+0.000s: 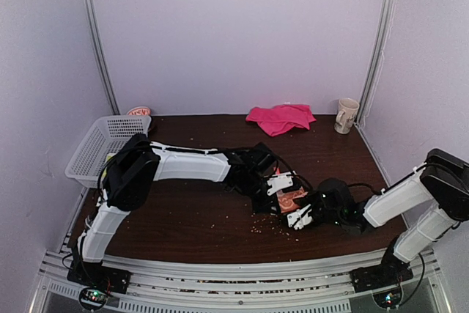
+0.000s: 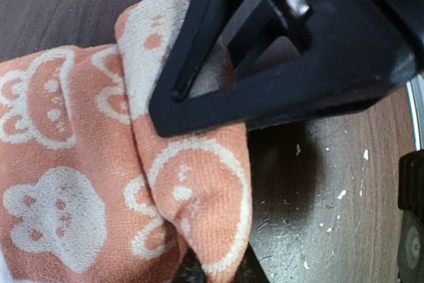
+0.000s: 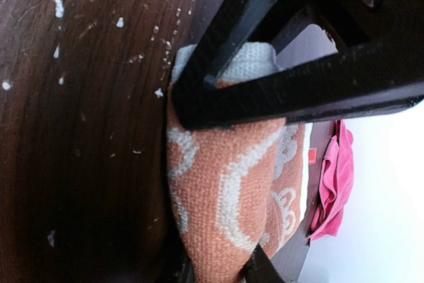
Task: Roll the towels
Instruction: Roll the towel at the center of the board.
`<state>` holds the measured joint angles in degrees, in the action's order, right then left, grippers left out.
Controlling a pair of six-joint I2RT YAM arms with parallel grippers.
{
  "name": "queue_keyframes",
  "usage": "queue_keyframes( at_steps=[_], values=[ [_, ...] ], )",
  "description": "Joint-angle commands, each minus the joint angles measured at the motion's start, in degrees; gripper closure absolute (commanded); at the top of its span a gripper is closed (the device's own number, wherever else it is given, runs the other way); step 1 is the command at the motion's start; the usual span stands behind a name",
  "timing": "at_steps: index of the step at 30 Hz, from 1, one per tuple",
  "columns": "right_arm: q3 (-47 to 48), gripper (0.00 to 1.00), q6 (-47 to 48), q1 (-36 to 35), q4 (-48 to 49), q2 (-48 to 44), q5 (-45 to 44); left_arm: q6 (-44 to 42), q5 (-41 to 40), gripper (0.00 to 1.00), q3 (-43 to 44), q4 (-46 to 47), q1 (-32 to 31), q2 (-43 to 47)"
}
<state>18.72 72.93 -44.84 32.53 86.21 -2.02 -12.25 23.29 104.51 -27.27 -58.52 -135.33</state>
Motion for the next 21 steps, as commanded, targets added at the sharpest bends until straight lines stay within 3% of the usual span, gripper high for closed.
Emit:
queue_keyframes(
  at_steps=[1,6,11,18,21],
  values=[
    [2.3,0.8,-2.0,-0.5,-4.4,0.3,-0.9,0.0,-0.6,0.82,-0.7,-3.4,0.3,-2.1],
    [3.8,0.87,-2.7,-0.5,-11.5,-1.1,1.6,0.1,-3.4,0.48,-4.0,-1.2,0.4,1.3],
    [6.0,0.88,-4.8,-0.4,-17.6,-2.8,3.3,2.0,-8.5,0.26,-10.3,4.3,0.4,7.9],
    [10.9,0.9,-7.6,1.5,-27.1,-2.4,7.9,2.5,-13.5,0.09,-22.8,15.5,0.4,18.7],
    [14.7,0.91,-8.7,2.6,-32.2,-0.6,10.4,0.7,-15.0,0.06,-27.6,19.6,0.3,22.1]
  ],
)
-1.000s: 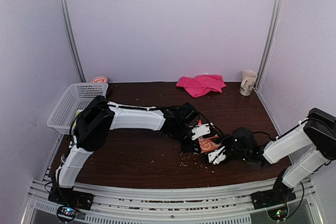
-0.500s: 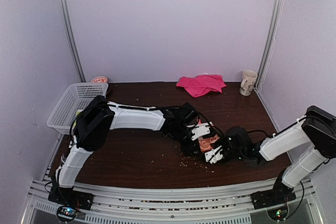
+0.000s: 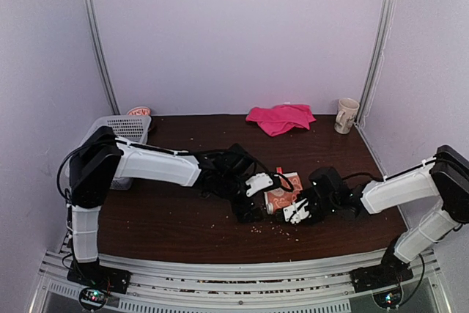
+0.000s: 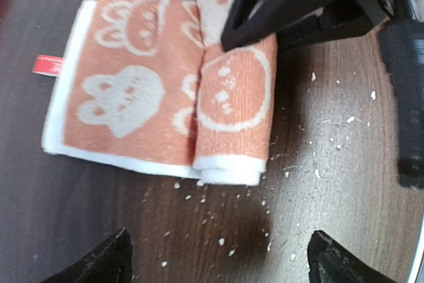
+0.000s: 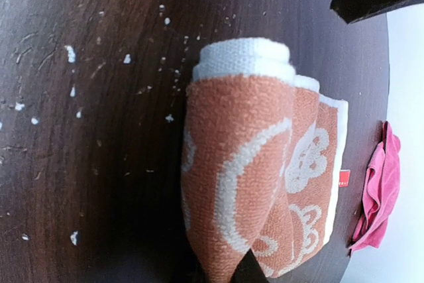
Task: Roll the towels
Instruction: Roll the towel at the center of the board.
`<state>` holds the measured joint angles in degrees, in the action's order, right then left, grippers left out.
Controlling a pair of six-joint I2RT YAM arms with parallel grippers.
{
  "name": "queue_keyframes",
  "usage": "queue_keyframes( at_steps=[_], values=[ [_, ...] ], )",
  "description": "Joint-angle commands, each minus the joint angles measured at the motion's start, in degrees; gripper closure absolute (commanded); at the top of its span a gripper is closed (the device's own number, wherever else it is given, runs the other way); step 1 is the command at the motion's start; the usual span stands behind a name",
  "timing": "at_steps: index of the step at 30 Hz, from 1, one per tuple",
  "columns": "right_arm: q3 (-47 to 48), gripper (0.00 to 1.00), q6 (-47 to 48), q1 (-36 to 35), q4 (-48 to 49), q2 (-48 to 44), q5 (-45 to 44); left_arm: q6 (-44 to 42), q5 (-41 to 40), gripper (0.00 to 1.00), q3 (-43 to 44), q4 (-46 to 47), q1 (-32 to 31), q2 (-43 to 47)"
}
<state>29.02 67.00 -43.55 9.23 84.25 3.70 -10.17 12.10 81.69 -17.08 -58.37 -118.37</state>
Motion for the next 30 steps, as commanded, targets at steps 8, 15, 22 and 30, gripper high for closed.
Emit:
queue_keyframes(
  at_steps=[8,15,22,30],
  values=[
    [16.7,0.91,-5.1,5.4,-27.9,8.4,13.6,-11.0,-7.5,0.06,-18.2,22.9,-0.8,11.6],
    [30.6,0.92,-6.9,8.0,-44.2,17.7,19.5,-19.1,-12.1,0.08,-26.7,35.0,-1.6,12.9],
    [42.3,0.9,-7.8,9.5,-58.2,26.1,23.1,-29.5,-18.4,0.12,-30.5,45.2,-4.3,10.8],
    [53.9,0.89,-8.6,11.2,-71.6,37.2,26.4,-36.6,-21.9,0.17,-25.3,46.8,-6.8,4.3]
  ],
)
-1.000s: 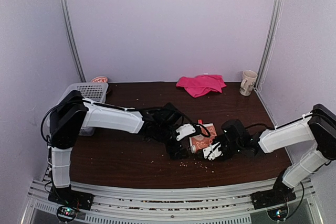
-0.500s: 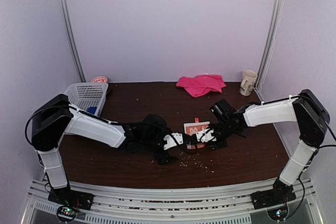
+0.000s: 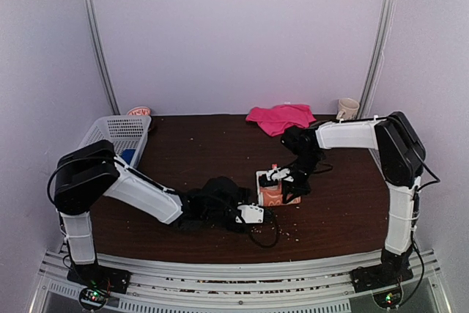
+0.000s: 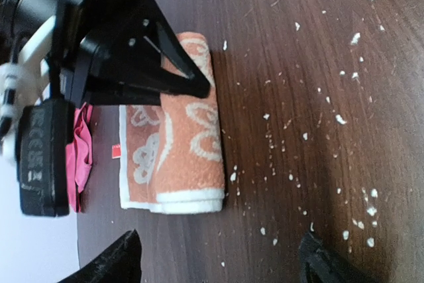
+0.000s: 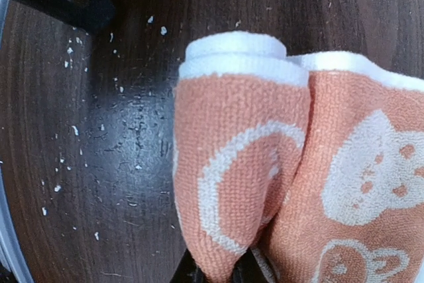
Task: Roll the towels
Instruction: Roll the towel at the center of the board.
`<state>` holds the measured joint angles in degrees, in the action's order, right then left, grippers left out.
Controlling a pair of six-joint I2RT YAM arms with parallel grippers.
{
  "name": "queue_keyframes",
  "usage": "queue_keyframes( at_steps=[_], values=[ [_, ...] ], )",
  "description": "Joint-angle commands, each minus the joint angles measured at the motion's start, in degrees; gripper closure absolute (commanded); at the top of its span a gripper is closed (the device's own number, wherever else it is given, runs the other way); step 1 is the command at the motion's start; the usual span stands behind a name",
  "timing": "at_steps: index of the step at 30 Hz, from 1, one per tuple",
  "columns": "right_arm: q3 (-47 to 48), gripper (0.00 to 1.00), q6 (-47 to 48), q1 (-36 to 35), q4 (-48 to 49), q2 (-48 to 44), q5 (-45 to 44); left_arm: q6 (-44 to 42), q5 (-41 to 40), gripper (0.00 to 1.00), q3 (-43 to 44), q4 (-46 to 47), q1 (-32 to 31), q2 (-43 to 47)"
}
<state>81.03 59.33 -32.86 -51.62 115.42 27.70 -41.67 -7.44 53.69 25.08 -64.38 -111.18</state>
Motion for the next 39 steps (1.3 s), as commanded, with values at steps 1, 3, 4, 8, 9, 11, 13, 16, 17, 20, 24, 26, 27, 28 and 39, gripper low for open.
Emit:
queue_keyframes(
  at_steps=[1,3,4,8,9,11,13,16,17,20,24,26,27,28,39],
  values=[
    [3.1,0.89,-0.5,0.7,-11.9,7.0,3.2,-5.3,-2.4,0.18,3.4,4.3,-0.8,-3.6],
    [6.2,0.88,0.3,1.2,-14.7,9.2,4.2,-5.8,-3.0,0.21,4.6,4.4,-0.8,-5.0],
    [7.5,0.88,0.6,1.4,-16.2,10.3,4.7,-6.0,-3.2,0.23,4.9,4.9,-0.9,-5.6],
    [10.7,0.88,2.3,2.1,-20.3,13.0,6.3,-6.5,-3.7,0.29,6.1,6.3,-0.8,-7.5],
    [11.0,0.88,2.6,2.1,-20.8,13.4,6.1,-6.9,-4.0,0.31,6.7,6.4,-0.8,-8.2],
    [11.4,0.88,3.0,2.2,-21.5,13.9,5.9,-7.8,-4.9,0.33,7.6,6.6,-0.8,-9.4],
    [11.8,0.88,3.5,2.2,-22.1,14.5,5.9,-8.2,-6.6,0.37,8.5,6.7,-0.7,-10.8],
    [12.6,0.88,4.7,2.4,-23.7,15.5,6.1,-8.4,-7.9,0.42,9.3,6.9,-0.5,-12.2],
    [12.9,0.88,5.0,2.4,-24.3,15.8,6.1,-8.4,-8.0,0.43,9.3,6.9,-0.4,-12.4],
    [13.1,0.88,5.2,2.5,-24.8,16.1,6.1,-8.3,-7.6,0.5,9.0,6.5,-0.3,-12.4],
    [13.5,0.86,5.2,2.5,-24.9,16.1,6.3,-8.3,-5.7,0.71,8.8,4.6,-0.5,-12.2],
    [13.9,0.84,4.7,2.5,-24.8,15.9,6.3,-8.2,-3.9,0.84,8.9,3.4,-0.6,-11.8],
    [14.2,0.82,4.4,2.7,-24.6,15.6,6.3,-7.9,-3.1,0.89,9.1,2.3,-0.7,-11.7],
    [14.3,0.8,4.0,2.9,-24.4,15.1,6.3,-7.7,-2.3,0.93,9.4,1.2,-0.9,-11.7],
    [13.7,0.54,2.0,4.7,-20.8,5.4,5.0,0.5,3.2,1.0,13.5,-12.7,-1.3,-10.8]
  ],
)
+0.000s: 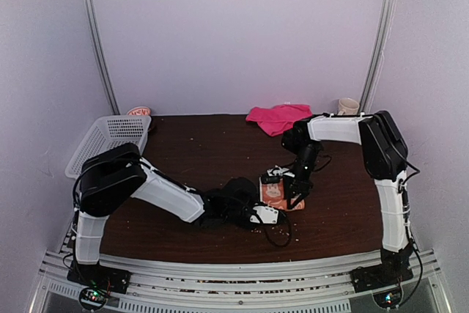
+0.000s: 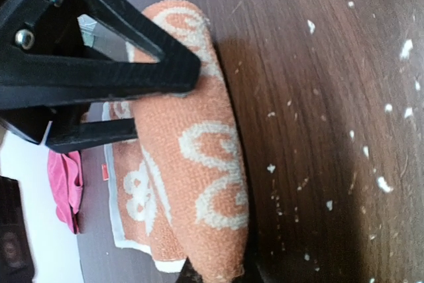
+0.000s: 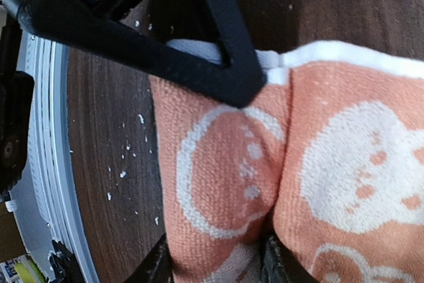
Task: Roll the towels
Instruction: Roll the towel at the center of the board.
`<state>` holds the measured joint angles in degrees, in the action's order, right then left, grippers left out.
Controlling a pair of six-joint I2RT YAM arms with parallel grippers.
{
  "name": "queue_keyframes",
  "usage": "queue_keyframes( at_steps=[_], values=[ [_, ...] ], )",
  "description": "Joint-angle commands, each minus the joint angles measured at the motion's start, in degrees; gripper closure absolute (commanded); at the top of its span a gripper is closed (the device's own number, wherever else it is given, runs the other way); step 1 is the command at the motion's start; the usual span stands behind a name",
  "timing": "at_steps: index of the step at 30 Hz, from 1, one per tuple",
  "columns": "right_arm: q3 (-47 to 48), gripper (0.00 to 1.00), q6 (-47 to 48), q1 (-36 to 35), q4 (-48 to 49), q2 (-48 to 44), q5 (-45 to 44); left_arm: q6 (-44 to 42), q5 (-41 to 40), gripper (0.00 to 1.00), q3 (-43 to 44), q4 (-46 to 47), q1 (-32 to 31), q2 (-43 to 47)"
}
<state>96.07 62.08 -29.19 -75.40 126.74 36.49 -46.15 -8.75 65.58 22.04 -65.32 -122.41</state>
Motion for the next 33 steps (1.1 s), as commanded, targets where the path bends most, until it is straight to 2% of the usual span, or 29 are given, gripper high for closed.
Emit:
queue_keyframes(
  at_steps=[1,8,13,17,22,26,33],
  values=[
    [-2.4,0.52,-0.8,1.2,4.2,-7.6,-4.5,5.9,5.1,1.0,2.3,-11.2,-0.3,0.3],
    [-16.3,0.38,-1.9,1.9,18.0,-22.9,-8.4,12.5,10.7,1.0,8.1,-21.3,0.6,-0.8],
    [-33.1,0.28,-3.0,2.3,35.3,-36.9,-10.8,17.1,14.8,1.0,12.7,-27.8,1.6,-1.8],
    [-47.3,0.2,-0.3,1.7,50.5,-48.3,-13.1,20.8,18.4,1.0,16.3,-31.4,2.7,-2.7],
    [-60.6,0.13,3.9,-1.3,62.4,-59.9,-15.0,23.6,24.3,1.0,19.0,-34.3,4.3,-3.5],
    [-67.0,0.1,6.7,-4.5,68.9,-62.7,-15.0,25.9,28.2,1.0,21.6,-37.2,5.9,-5.0],
    [-70.9,0.14,4.7,-12.6,80.2,-57.5,-22.4,27.7,31.6,1.0,25.6,-41.1,7.7,-8.5]
  ],
)
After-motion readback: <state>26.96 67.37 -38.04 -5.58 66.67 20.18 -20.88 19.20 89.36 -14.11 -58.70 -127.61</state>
